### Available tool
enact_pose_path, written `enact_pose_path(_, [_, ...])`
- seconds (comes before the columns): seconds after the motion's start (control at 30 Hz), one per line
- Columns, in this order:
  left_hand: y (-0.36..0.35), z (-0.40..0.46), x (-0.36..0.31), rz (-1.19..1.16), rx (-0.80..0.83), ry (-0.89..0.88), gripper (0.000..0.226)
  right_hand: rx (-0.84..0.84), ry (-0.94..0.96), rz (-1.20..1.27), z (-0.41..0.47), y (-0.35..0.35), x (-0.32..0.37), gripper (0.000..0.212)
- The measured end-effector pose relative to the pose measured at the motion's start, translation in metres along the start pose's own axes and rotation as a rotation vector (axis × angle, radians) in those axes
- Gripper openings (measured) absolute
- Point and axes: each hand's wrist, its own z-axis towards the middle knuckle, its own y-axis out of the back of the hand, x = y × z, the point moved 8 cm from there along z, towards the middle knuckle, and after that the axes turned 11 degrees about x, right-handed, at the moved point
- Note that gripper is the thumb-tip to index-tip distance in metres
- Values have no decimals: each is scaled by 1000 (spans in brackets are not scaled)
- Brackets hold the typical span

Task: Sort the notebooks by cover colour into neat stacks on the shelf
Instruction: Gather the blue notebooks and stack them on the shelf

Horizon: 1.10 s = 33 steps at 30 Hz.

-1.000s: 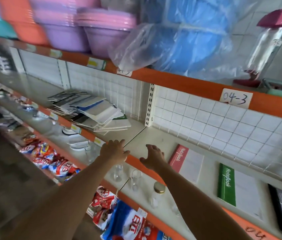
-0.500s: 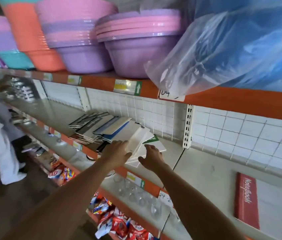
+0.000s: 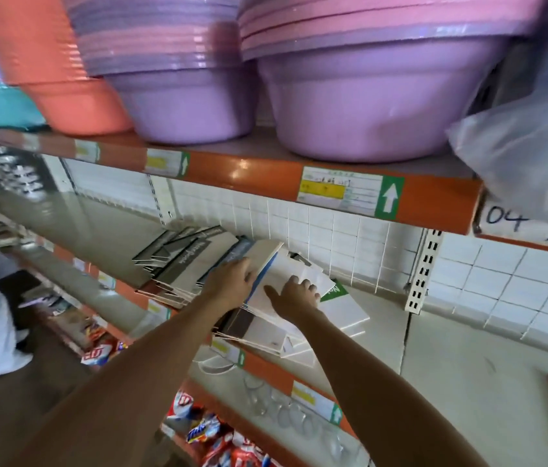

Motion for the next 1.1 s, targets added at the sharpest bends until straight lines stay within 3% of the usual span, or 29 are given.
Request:
enact_pose_path(0.13, [-3,25,22,-97,-10,-30,29,-22,-178,59,14,-5,-6,104])
enact_pose_path(0.2, [-8,39,34,-61,25,-2,35,-24,-246,223,22,-10,-17,98])
enact_pose_path(0.33, [-35,57,69,1,274,296,107,-41,-287,459,23,-6,-28,68])
enact_pose_path(0.4, [-46,59,74,-22,316,305,123,-54,-317,524,19,-7,-31,58])
enact_pose_path(0.57, [-41,62,65,179,209,187,113,-146,-395,632,13,-16,-36,61])
enact_pose_path(0.83, [-42,48,36,287,2,15,112,-290,-434,742,9,-34,-58,56])
enact_pose_path(0.97, [-49,44,24,374,55,-39,116,-350,-346,866,-39,-22,-36,30])
enact_pose_path(1.1, [-60,30,2,338,142,-162,106,-406,-364,941,-66,-32,-49,35])
